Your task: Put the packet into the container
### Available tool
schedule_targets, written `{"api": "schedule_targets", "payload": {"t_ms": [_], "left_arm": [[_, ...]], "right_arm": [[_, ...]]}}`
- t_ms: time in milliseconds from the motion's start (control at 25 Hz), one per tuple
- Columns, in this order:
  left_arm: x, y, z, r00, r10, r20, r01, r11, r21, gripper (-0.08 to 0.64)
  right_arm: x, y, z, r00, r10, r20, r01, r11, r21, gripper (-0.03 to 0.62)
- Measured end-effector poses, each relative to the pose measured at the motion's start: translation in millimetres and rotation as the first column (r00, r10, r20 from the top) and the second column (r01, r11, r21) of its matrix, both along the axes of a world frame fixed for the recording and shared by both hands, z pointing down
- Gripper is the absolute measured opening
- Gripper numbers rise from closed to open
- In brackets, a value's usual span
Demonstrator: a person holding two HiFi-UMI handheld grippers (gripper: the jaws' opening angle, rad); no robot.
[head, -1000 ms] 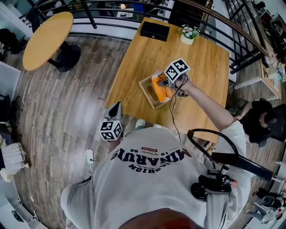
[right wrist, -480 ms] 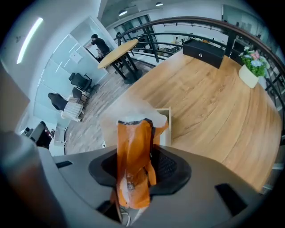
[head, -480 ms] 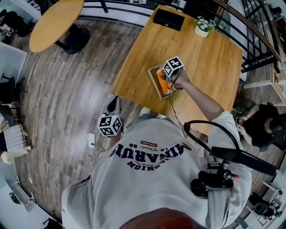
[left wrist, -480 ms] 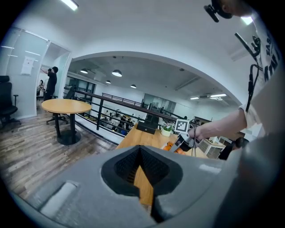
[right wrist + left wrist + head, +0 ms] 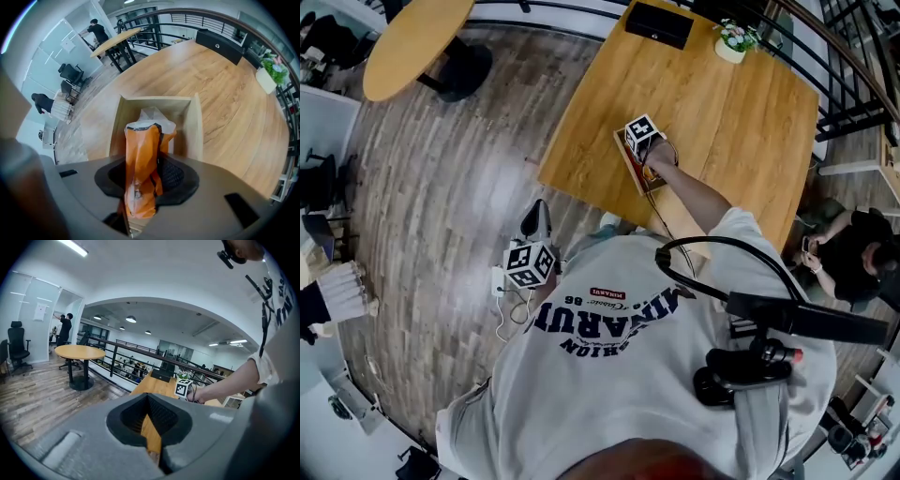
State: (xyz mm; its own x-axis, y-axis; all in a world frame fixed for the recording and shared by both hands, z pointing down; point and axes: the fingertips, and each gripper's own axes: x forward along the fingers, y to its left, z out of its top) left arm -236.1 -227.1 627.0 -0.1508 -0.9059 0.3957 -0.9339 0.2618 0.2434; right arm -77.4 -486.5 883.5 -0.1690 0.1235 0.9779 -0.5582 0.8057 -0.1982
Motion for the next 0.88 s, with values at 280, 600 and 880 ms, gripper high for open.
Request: {"api": "schedule_targets", "payload": {"t_ms": [280,600,880], "left_arm": [[-6.8,8.8,6.2,0.999,-0.034,-0.012,0.033,0.999,-0.011,-0.008],[1.7,-8.8,4.9,0.999,-0.008,-0.032,0.008,1.0,0.007,-0.008],[-0.4,-49.4,0.2,0.995,0.093,-0.042,-0.091,0.995,0.047,-0.008]], "right_arm": [[-8.9,4.1,12.1,1.0,-0.004,-0.019,0.003,1.0,-0.013,0.151],[-0.7,5.0,-1.6,0.99,-0.125,-0.066,0.125,0.992,0.004,0.213],[-5.1,-9.0,-64.2,0.994,-0.088,0.064,0.083,0.994,0.069,0.23]]}}
